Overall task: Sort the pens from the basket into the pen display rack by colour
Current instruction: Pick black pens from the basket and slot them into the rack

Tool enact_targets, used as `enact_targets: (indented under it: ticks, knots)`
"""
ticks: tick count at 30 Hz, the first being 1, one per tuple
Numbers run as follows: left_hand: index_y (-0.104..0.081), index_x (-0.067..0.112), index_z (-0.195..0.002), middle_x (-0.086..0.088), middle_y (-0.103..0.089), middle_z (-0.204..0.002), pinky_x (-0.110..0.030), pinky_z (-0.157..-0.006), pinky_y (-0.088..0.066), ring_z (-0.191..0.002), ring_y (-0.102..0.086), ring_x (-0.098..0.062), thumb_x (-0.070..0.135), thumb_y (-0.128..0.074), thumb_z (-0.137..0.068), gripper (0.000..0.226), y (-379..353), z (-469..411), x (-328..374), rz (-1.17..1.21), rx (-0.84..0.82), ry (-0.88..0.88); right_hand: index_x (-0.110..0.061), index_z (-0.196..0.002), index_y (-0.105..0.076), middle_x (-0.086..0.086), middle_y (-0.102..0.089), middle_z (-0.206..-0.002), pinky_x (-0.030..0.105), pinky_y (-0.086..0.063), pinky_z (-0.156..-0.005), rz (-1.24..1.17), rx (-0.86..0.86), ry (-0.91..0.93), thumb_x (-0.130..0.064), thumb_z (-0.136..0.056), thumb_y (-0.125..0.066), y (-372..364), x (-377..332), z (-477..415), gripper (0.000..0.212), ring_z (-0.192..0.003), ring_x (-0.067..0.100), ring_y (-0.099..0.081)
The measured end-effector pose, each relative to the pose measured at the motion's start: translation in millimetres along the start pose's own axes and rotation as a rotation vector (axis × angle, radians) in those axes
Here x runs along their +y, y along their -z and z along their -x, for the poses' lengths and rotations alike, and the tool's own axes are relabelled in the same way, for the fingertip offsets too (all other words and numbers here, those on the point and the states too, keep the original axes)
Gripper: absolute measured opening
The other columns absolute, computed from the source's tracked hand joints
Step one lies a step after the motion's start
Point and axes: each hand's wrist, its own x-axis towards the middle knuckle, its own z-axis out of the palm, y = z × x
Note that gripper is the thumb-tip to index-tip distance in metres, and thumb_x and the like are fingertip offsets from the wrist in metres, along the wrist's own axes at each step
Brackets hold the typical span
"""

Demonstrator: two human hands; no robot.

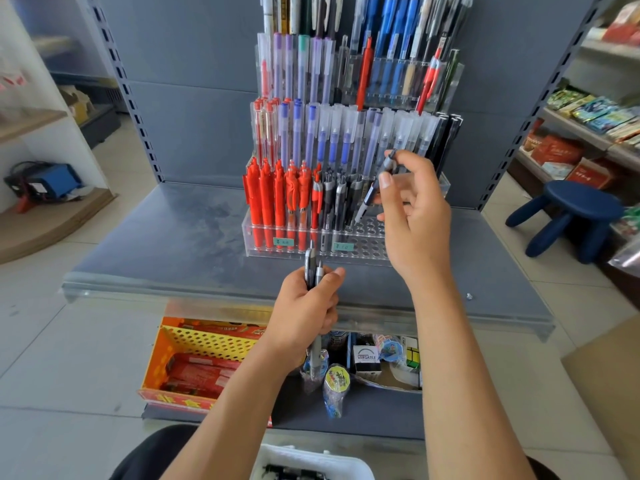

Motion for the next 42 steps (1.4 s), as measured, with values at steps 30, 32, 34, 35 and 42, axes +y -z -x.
enact_targets:
  ticks: [30, 32, 34, 35, 42]
  knots:
    - [-0.037, 0.016, -0.078, -0.003, -0.023, -0.065, -0.026, -0.044, -0.018, -0.064, -0.012, -0.029, 0.018, -0.055, -0.103, 0.031, -1.3, -0.5, -1.3, -0.005, 0.029, 0.016, -0.018, -0.104, -0.068, -0.020, -0.064, -0.085, 0.001, -0.043, -0.067, 0.146, -0.144, -0.144, -0.028, -0.095, -0.069, -14.2, 12.5, 5.8, 0.014, -0.078, -0.011, -0.061]
    - [-0.037, 0.016, -0.078, -0.003, -0.024, -0.065, -0.026, -0.044, -0.019, -0.064, -0.012, -0.029, 0.019, -0.055, -0.103, 0.031, -1.6, -0.4, -1.0, 0.001, 0.031, 0.016, -0.020, -0.107, -0.063, -0.017, -0.065, -0.086, 0.002, -0.043, -0.066, 0.153, -0.148, -0.163, -0.028, -0.093, -0.072, -13.6, 12.4, 7.2, 0.019, -0.078, -0.008, -0.062]
    - [-0.037, 0.016, -0.078, -0.002, -0.024, -0.065, -0.025, -0.043, -0.019, -0.063, -0.012, -0.028, 0.018, -0.056, -0.103, 0.031, -1.5, -0.2, -0.2, 0.009, 0.031, 0.014, -0.022, -0.105, -0.055, -0.014, -0.065, -0.086, 0.006, -0.044, -0.064, 0.159, -0.121, -0.172, -0.030, -0.090, -0.075, -13.5, 11.5, 9.9, 0.026, -0.077, -0.004, -0.061]
    - [-0.037, 0.015, -0.079, -0.003, -0.023, -0.065, -0.025, -0.043, -0.020, -0.063, -0.012, -0.028, 0.018, -0.056, -0.103, 0.031, -1.5, 0.0, -0.1, 0.013, 0.028, 0.008, -0.022, -0.100, -0.053, -0.013, -0.063, -0.084, 0.008, -0.043, -0.063, 0.167, -0.106, -0.158, -0.030, -0.088, -0.076, -12.7, 10.2, 10.5, 0.027, -0.074, -0.002, -0.060]
    - [-0.044, 0.008, -0.081, -0.001, -0.025, -0.060, -0.024, -0.042, -0.024, -0.052, -0.018, -0.017, 0.013, -0.055, -0.103, 0.025, -2.2, 1.2, 0.2, -0.009, -0.003, -0.066, -0.025, -0.073, -0.075, -0.008, -0.071, -0.069, 0.022, -0.048, -0.061, 0.134, -0.704, -0.226, -0.058, -0.077, -0.079, 3.9, -13.2, 8.3, 0.033, -0.064, 0.001, -0.062]
